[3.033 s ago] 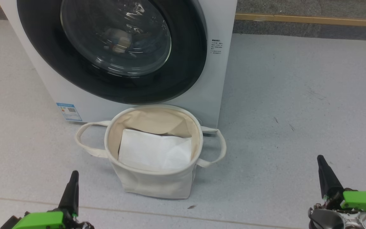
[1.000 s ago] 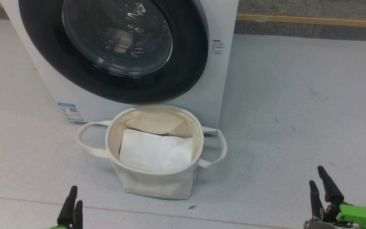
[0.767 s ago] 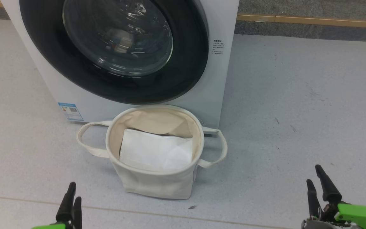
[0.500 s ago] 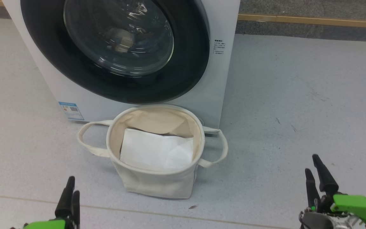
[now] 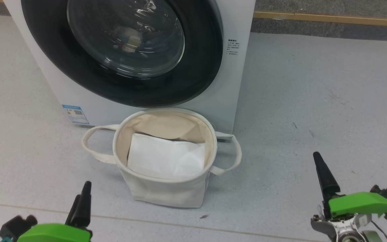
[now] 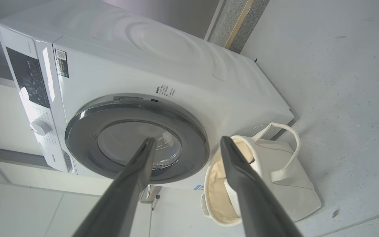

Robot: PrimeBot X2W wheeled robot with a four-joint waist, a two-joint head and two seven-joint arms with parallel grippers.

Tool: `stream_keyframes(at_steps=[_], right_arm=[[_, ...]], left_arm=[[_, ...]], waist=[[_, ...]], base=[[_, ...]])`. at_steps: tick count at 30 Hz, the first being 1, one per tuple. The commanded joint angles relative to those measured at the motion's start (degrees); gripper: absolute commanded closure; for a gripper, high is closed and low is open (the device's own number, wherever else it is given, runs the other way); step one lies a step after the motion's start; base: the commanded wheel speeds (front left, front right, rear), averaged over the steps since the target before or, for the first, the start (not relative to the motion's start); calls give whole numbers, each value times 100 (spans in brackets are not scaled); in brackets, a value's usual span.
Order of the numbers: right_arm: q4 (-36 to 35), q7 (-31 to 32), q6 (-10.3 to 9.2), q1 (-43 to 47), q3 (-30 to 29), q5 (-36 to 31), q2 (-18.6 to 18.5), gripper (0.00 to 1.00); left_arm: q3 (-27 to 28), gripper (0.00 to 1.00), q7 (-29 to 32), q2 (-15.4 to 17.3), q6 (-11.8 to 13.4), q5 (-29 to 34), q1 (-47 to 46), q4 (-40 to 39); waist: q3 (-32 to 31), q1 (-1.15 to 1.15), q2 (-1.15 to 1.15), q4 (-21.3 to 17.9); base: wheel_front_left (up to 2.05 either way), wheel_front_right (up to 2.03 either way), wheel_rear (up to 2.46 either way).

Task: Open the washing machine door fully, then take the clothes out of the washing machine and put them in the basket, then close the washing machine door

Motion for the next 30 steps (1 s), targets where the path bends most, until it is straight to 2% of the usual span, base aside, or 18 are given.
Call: stream_keyframes(at_steps=[1, 5, 12, 30], right_arm=[[-167, -72, 2, -325, 80, -292, -92, 0], [-92, -139, 2, -363, 165, -1159, -77, 0], [-29, -239, 2, -381, 161, -2112, 71, 0], [-57, -427, 3, -525, 407, -3453, 131, 0]], left_arm=[[-1, 0, -75, 201, 56, 304, -333, -177], [-228, 0, -151, 278, 205, 853, -391, -117], [-350, 0, -273, 307, 324, 1317, -447, -169], [-522, 0, -574, 519, 508, 2403, -496, -299]], waist=[[1, 0, 0, 0], [-3, 0, 0, 4], [-10, 0, 0, 27], [28, 0, 0, 78]], base=[[0, 0, 0], [0, 0, 0], [0, 0, 0], [0, 0, 0]])
